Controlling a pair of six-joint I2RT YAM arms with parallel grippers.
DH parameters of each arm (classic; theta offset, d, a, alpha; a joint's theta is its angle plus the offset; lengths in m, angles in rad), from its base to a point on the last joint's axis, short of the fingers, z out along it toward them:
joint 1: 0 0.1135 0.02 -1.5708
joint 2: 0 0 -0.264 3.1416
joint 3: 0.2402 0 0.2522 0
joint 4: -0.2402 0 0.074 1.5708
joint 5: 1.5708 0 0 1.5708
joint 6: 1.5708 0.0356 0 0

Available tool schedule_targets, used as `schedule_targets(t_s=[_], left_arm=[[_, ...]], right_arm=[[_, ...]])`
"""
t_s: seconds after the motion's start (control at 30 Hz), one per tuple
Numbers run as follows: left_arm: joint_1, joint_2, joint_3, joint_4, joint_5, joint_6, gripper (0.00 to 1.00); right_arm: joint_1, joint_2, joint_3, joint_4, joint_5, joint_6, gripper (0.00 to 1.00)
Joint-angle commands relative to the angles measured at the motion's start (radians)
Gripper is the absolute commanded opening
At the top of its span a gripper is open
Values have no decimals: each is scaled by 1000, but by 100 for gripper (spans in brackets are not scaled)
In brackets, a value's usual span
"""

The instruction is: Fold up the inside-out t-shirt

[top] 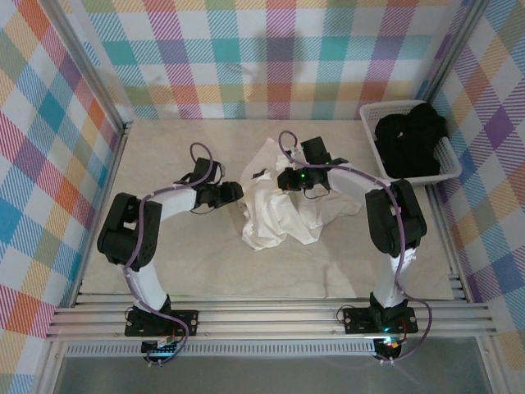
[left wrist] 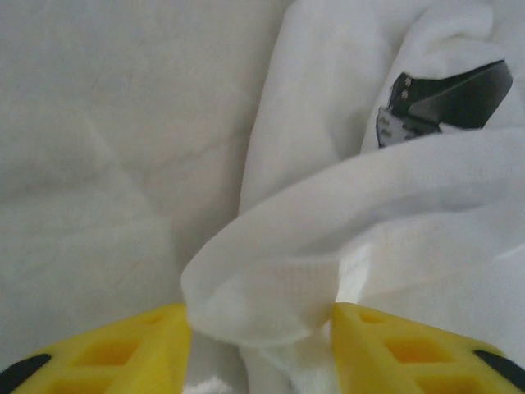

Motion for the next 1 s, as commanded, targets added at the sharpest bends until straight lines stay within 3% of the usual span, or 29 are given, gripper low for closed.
schedule_targets(t_s=[0.0, 0.3, 0.57, 0.8, 0.97], left_arm=[[24, 50, 64, 23, -2, 23, 42], [56, 126, 157, 5, 31, 29, 27], [65, -79, -67, 44, -45, 9, 48], [65, -98, -182, 112, 60, -13, 51], [65, -19, -146, 168, 116, -15, 46]], right_arm=[[7, -8, 5, -4, -8, -25, 0], [6, -13, 9, -8, -5, -35, 0], [6, -11, 15, -8, -5, -38, 0], [5, -8, 14, -9, -6, -35, 0], [6, -4, 13, -2, -17, -27, 0]])
